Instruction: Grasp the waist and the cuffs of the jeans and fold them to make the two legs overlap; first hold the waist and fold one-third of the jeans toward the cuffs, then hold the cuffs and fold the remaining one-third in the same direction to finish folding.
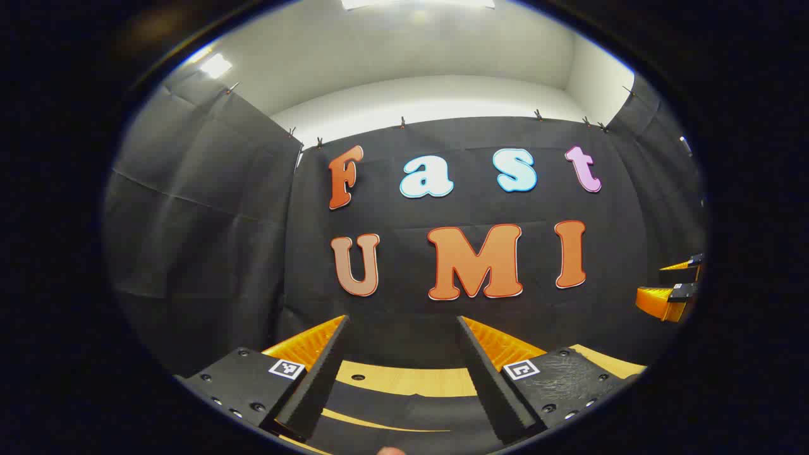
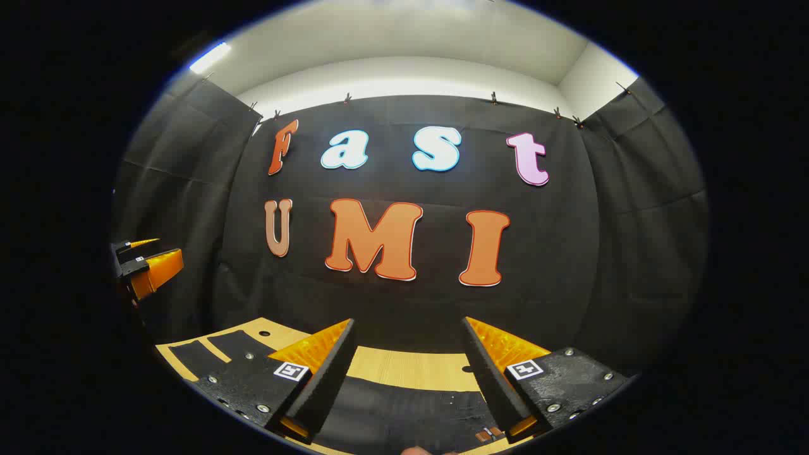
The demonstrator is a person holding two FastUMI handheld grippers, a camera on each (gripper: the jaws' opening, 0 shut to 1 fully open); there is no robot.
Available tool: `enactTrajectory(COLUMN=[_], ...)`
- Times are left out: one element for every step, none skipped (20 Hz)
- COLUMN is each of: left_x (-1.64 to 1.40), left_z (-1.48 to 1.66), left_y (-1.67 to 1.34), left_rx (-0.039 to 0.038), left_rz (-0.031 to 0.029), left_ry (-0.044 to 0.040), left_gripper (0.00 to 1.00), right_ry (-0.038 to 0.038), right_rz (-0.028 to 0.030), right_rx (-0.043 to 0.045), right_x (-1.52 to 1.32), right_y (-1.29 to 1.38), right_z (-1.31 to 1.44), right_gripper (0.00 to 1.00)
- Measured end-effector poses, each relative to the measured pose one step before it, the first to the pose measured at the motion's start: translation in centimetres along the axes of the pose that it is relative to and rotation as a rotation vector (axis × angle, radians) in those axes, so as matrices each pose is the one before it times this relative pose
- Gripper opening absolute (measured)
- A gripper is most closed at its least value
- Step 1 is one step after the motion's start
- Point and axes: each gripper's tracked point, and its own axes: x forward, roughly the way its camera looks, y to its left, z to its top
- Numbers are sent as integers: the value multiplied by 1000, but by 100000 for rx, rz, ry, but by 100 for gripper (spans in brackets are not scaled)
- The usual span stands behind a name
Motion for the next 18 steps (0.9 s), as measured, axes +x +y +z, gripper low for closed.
enactTrajectory(left_x=[297, 417, 382, 415, 174, 315, 383, 233, 160, 141, 106, 47, -15, 175, 36, 52, 115, 285], left_z=[-414, -179, -412, -260, -175, 226, -145, -32, -105, -49, -126, -127, 35, 61, -368, -381, -530, -718], left_y=[-460, -595, -422, -102, 113, 240, 229, -193, -562, -1044, -930, -554, 132, 197, 2, -295, -191, 15], left_rx=[-144, 222, 138, -316, -611, -107, -109, -3, -911, -1041, -587, 350, 1194, 2212, 1730, 344, -1067, -1679], left_rz=[-130, -455, 41, 770, 1206, 1558, 1281, -319, -1405, -3966, -3051, -1774, 607, 1847, 1527, 1050, 201, 93], left_ry=[791, 924, 1129, 1468, 216, -94, 18, 265, -161, -271, 3, -452, -884, -138, 608, 1255, 1898, 2689], left_gripper=[97, 97, 97, 97, 97, 97, 97, 97, 97, 98, 98, 96, 98, 98, 95, 96, 96, 96], right_ry=[776, 570, 508, 974, 1144, 943, 893, 488, 450, 226, 189, -176, -379, -361, -156, -2, 100, 493], right_rz=[905, -53, 112, -143, 130, 258, -223, -204, -542, -76, -480, 243, 13, 282, 416, 311, 618, 147], right_rx=[249, 78, 178, 263, 478, 507, 323, 375, 311, 284, 92, 334, 185, 72, -48, 80, 222, 281], right_x=[452, 201, 276, 371, 164, 275, 269, 266, 139, 197, 164, 179, 293, 231, 162, 206, 124, 131], right_y=[-32, -246, -234, -214, -242, -204, -327, -273, -610, -335, -274, -247, -135, -101, 61, -81, 12, -230], right_z=[-502, -434, -343, -446, -382, -577, -266, -238, -314, -126, -14, 52, 96, 107, -6, -53, -78, -265], right_gripper=[100, 100, 100, 100, 99, 98, 94, 100, 98, 100, 100, 100, 98, 98, 98, 98, 100, 98])
